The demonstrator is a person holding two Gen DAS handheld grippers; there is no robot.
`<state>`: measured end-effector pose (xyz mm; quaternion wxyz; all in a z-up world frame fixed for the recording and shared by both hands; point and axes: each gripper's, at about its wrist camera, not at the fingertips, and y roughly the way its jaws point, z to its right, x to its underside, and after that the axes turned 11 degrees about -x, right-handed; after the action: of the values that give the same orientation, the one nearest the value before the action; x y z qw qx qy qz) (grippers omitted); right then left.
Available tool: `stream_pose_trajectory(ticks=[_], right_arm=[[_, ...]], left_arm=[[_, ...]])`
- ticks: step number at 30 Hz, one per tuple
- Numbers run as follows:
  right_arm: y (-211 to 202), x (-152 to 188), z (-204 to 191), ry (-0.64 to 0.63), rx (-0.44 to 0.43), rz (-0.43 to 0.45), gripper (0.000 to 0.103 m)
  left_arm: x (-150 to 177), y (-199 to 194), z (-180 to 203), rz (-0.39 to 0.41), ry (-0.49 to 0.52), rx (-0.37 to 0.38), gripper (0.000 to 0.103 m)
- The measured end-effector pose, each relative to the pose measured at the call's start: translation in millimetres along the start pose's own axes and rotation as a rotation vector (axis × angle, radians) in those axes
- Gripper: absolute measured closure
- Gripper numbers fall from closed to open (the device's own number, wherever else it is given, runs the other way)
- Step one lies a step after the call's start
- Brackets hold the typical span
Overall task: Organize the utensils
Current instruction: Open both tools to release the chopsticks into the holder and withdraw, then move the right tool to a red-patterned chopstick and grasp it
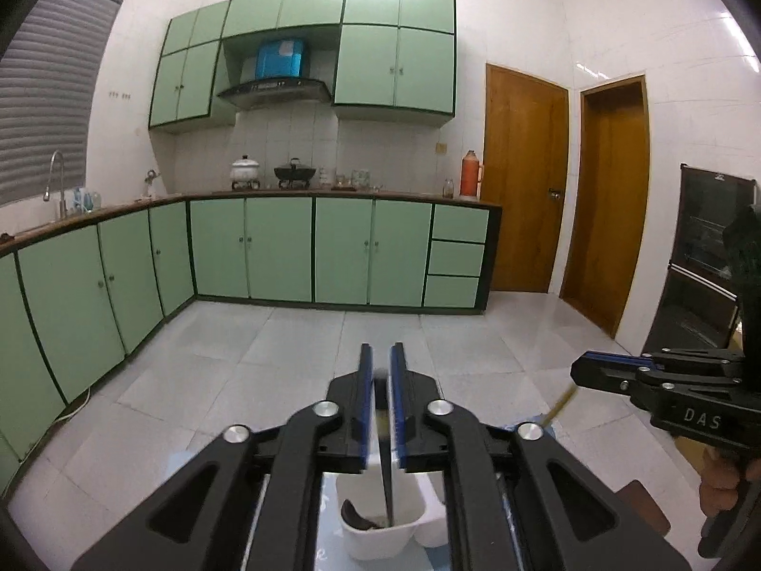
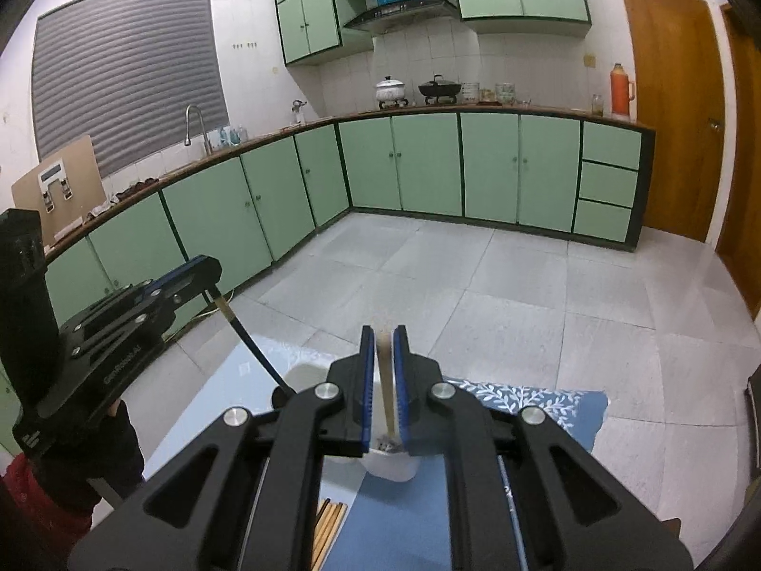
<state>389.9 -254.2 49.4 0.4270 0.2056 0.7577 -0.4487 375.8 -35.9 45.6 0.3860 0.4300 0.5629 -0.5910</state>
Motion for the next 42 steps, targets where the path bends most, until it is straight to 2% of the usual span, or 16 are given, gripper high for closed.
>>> stream_pose_trajectory(ticks=[4, 8, 11, 13, 15, 18, 20, 23, 30, 36, 42], right_arm=[[-11.2, 3.4, -0.3, 0.011, 0.01, 0.023, 0.086], [-40.8, 13.6, -4.7, 0.002, 0.043, 0.083, 0.067], [-62.7, 30.3, -5.7, 0.015, 0.057, 0.117, 0.058], [-77.6, 48.1, -7.9, 0.025, 0.074, 0.143, 0.046], [-90.2, 69.6, -13.3, 0.021, 0.099, 0.161, 0.028], [-103.6, 106.3, -23.5, 0.014, 0.141, 0.167, 0.012], [-107.4, 132.7, -28.6, 0.026, 0.167, 0.152, 0.008], [-106.4, 164.3, -33.4, 0.066, 0.156, 0.109, 0.006], [-95.6, 231.6, -48.7, 0.148, 0.144, 0.009, 0.006], [-81.4, 280.9, -64.6, 0.157, 0.159, -0.045, 0.006], [-66.8, 315.2, -86.2, 0.122, 0.158, -0.116, 0.006]], left_arm=[[-0.7, -9.5, -5.2, 0.007, -0.003, -0.005, 0.079], [0.4, -28.8, -10.8, 0.016, 0.004, -0.019, 0.066], [8.9, -50.0, -15.1, 0.016, 0.008, -0.026, 0.059], [19.7, -67.5, -18.4, 0.012, 0.0, -0.023, 0.055], [34.5, -84.0, -21.5, 0.001, -0.006, -0.023, 0.047], [60.8, -104.3, -23.7, -0.032, -0.014, -0.027, 0.034], [80.3, -114.9, -23.9, -0.067, -0.014, -0.019, 0.031], [114.6, -127.4, -23.2, -0.126, -0.007, -0.021, 0.027], [188.1, -141.8, -28.2, -0.279, 0.021, -0.043, 0.027], [230.1, -145.9, -30.1, -0.368, 0.057, -0.068, 0.027], [255.2, -151.2, -32.5, -0.427, 0.065, -0.076, 0.027]])
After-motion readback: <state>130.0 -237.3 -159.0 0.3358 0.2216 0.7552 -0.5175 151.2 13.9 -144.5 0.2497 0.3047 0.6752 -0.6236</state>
